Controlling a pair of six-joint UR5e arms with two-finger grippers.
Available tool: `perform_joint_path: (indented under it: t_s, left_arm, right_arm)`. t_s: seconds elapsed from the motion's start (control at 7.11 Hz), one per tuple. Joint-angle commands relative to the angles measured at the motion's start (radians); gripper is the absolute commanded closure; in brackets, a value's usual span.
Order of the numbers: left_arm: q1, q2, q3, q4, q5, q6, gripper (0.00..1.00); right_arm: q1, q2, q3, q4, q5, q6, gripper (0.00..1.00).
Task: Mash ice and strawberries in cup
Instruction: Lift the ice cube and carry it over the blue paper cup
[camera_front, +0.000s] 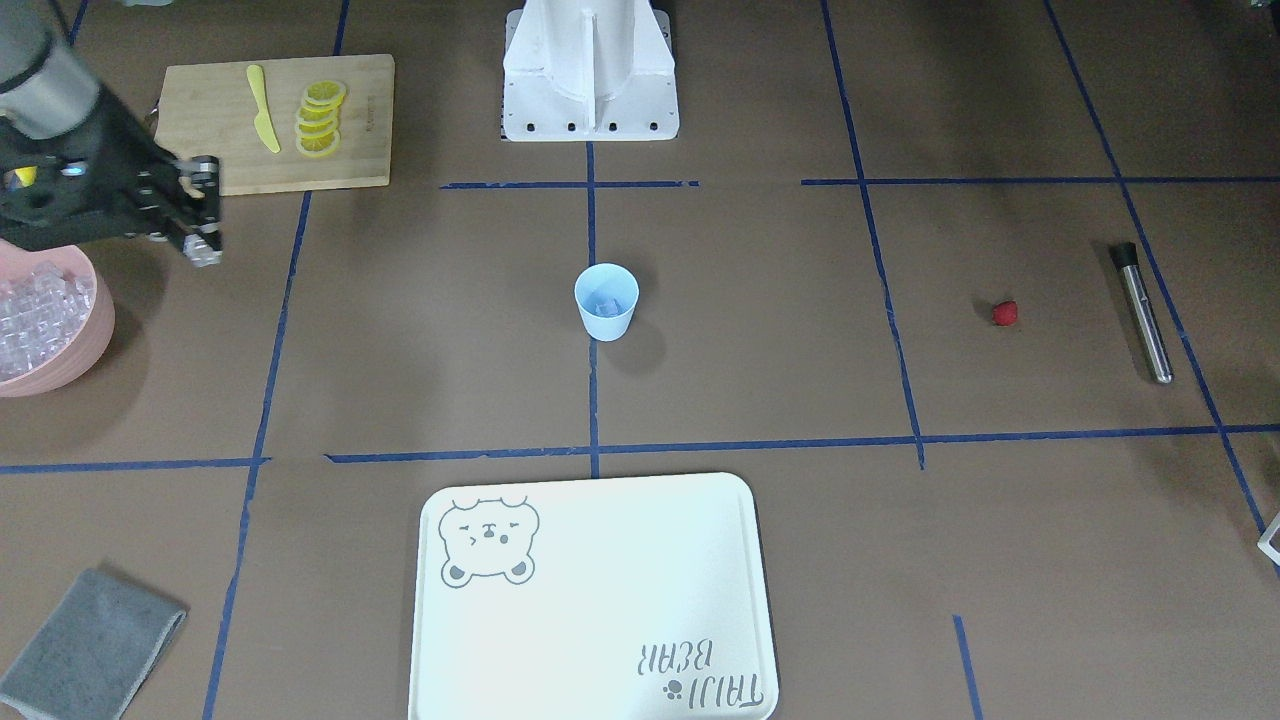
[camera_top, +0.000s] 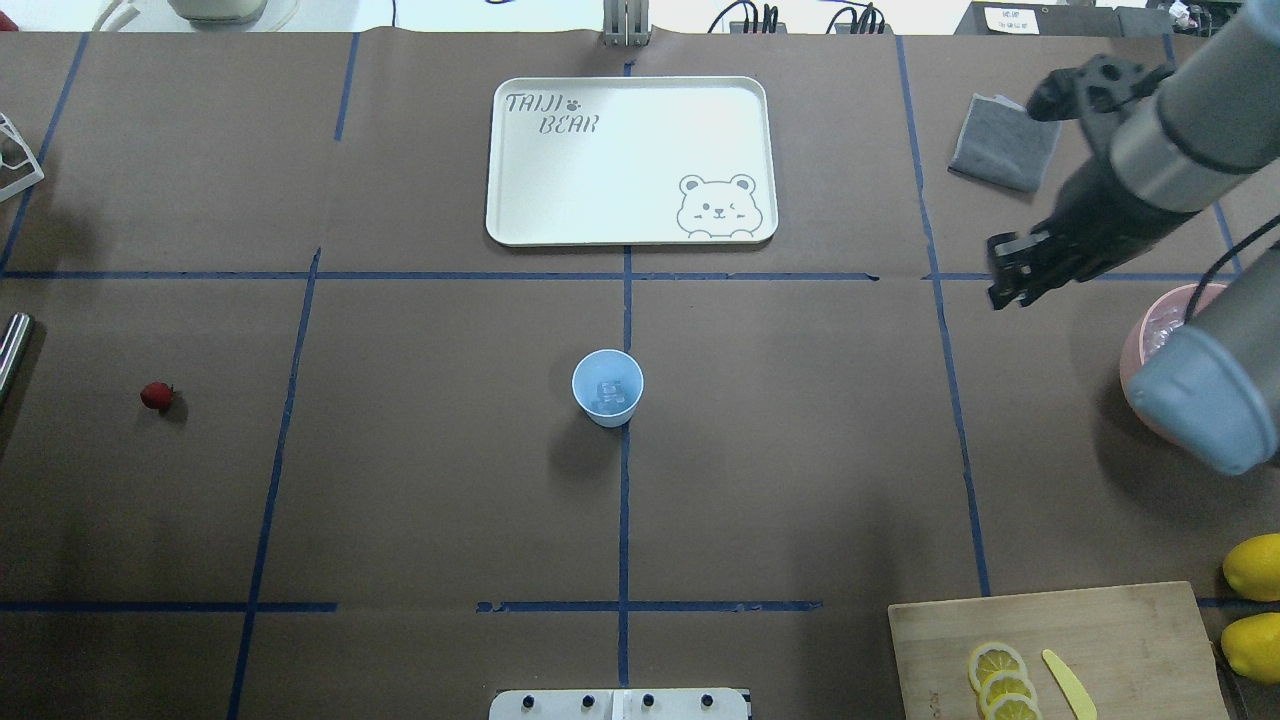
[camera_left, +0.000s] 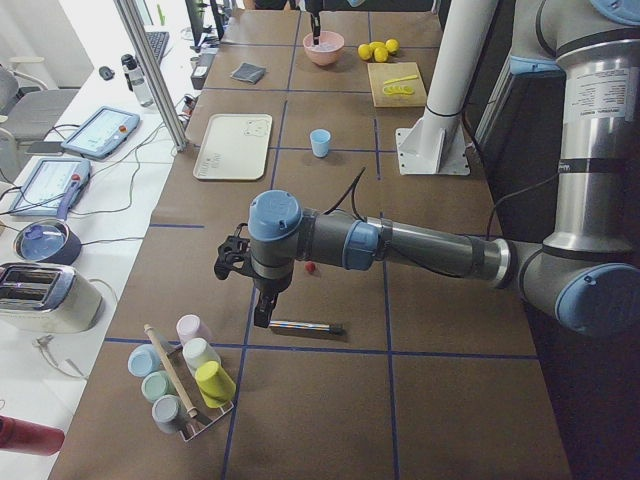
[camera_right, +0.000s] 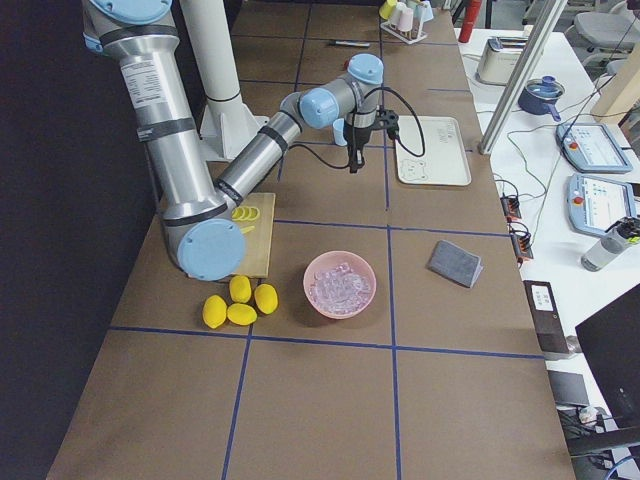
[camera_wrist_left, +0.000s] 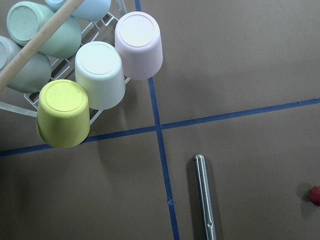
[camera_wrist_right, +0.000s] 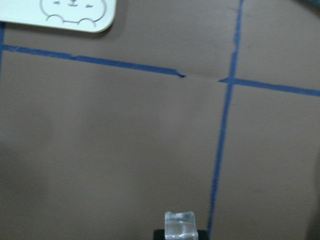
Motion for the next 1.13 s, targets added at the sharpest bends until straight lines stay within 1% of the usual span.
perform_joint_path:
  t_s: [0.0, 0.14, 0.28, 0.42, 0.7, 0.84, 0.98]
  left_arm:
    - [0.002, 0.000, 0.002, -0.001, 0.000, 0.000, 0.00]
    - [0.002, 0.000, 0.003, -0.001, 0.002, 0.000, 0.00]
    - [0.002, 0.000, 0.006, -0.001, 0.000, 0.000, 0.00]
    - [0.002, 0.002, 0.009, -0.001, 0.000, 0.000, 0.00]
    - [0.002, 0.000, 0.016, -0.003, 0.002, 0.002, 0.00]
    - [0.002, 0.002, 0.019, -0.003, 0.002, 0.002, 0.00]
    - [0.002, 0.000, 0.017, -0.003, 0.002, 0.002, 0.00]
  right_arm:
    - [-0.281, 0.261, -0.140, -0.015, -0.187, 0.359, 1.00]
    - [-0.354, 0.383, -0.268, -0.009, -0.262, 0.448, 1.00]
    - [-0.397, 0.457, -0.359, -0.002, -0.293, 0.491, 1.00]
    - [-0.417, 0.508, -0.436, 0.026, -0.304, 0.514, 1.00]
    - [-0.419, 0.559, -0.525, 0.076, -0.323, 0.521, 1.00]
    - [-0.416, 0.565, -0.526, 0.077, -0.326, 0.519, 1.00]
    - [-0.416, 0.565, -0.546, 0.083, -0.349, 0.509, 1.00]
